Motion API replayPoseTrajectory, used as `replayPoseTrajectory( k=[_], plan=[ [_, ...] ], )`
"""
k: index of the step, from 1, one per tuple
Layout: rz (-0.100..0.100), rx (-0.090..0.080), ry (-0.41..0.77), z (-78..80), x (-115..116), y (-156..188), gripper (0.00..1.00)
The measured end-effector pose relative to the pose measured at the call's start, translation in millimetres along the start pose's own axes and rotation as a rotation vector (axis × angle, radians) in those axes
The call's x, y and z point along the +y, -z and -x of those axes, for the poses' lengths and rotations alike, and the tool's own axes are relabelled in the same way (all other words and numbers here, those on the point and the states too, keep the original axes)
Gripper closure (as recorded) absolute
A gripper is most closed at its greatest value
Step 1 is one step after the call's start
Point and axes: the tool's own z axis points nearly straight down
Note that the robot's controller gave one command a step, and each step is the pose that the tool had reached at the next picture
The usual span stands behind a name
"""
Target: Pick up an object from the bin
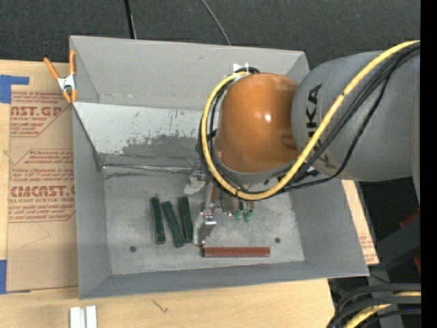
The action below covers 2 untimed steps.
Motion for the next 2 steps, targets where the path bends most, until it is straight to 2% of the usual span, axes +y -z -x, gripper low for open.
replayPoseTrajectory(
  k=[1, 2],
  plan=[
    [0.000, 0.000, 0.000, 0.0, 0, 0, 0.00],
    [0.001, -0.003, -0.345, 7.4, 3, -48, 0.00]
  ],
)
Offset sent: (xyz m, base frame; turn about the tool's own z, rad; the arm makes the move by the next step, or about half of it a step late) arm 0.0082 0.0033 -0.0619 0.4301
